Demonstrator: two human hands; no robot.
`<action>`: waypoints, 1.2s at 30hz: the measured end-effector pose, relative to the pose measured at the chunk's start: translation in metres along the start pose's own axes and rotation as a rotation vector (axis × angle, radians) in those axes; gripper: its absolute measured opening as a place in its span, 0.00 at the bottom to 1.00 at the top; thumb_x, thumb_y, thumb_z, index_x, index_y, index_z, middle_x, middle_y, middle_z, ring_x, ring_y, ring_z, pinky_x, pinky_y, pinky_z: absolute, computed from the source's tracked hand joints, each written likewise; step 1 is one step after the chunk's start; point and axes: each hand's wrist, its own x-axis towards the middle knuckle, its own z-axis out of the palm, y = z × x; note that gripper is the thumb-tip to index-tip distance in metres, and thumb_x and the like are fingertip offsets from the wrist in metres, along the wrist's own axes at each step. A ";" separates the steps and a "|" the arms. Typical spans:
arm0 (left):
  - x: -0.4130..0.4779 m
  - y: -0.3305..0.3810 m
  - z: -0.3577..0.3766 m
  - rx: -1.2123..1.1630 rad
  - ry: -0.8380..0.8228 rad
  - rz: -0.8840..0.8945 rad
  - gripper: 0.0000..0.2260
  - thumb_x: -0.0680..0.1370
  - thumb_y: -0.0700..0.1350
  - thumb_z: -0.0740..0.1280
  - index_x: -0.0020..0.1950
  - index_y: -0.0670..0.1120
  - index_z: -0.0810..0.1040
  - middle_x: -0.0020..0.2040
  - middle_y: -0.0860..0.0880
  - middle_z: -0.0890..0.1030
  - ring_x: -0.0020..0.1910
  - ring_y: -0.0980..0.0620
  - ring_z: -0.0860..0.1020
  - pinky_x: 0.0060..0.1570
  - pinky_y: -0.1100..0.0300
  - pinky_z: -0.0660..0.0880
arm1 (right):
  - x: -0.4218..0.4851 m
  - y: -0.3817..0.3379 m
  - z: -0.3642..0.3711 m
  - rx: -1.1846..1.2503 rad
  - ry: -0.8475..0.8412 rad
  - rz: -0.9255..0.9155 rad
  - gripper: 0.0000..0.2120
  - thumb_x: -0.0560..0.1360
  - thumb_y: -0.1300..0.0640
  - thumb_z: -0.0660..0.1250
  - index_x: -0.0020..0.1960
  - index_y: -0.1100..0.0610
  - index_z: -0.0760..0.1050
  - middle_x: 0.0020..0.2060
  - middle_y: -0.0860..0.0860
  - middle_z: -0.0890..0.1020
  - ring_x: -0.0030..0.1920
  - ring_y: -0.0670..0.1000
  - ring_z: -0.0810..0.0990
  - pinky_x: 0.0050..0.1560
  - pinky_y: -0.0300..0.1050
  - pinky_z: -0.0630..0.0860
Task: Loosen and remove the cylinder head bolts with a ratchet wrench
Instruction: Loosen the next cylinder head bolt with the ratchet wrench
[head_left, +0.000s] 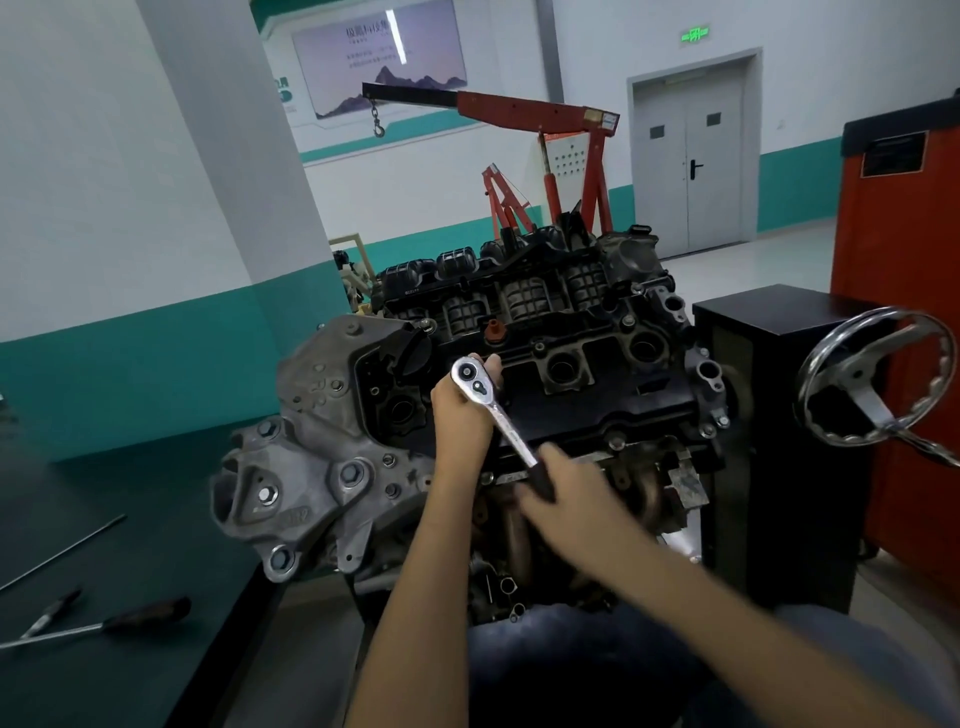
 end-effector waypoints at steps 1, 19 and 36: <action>0.001 0.000 0.000 0.027 0.008 -0.008 0.19 0.79 0.42 0.66 0.33 0.48 0.61 0.33 0.45 0.62 0.36 0.48 0.62 0.37 0.56 0.61 | -0.004 -0.007 0.022 0.071 0.028 0.041 0.09 0.76 0.57 0.64 0.41 0.52 0.64 0.33 0.51 0.73 0.29 0.47 0.71 0.26 0.33 0.67; 0.000 -0.006 -0.005 0.068 -0.082 0.043 0.20 0.78 0.38 0.64 0.28 0.53 0.71 0.27 0.57 0.71 0.32 0.59 0.68 0.39 0.58 0.67 | 0.037 0.016 -0.072 -0.472 -0.087 -0.105 0.09 0.75 0.54 0.64 0.43 0.49 0.63 0.33 0.50 0.71 0.33 0.53 0.74 0.32 0.45 0.71; 0.014 -0.002 -0.004 0.129 -0.151 0.069 0.22 0.76 0.36 0.65 0.27 0.57 0.75 0.25 0.59 0.72 0.32 0.60 0.68 0.37 0.61 0.67 | 0.058 0.011 -0.098 -0.690 -0.152 -0.173 0.07 0.76 0.54 0.63 0.51 0.51 0.67 0.33 0.46 0.69 0.36 0.53 0.76 0.35 0.44 0.69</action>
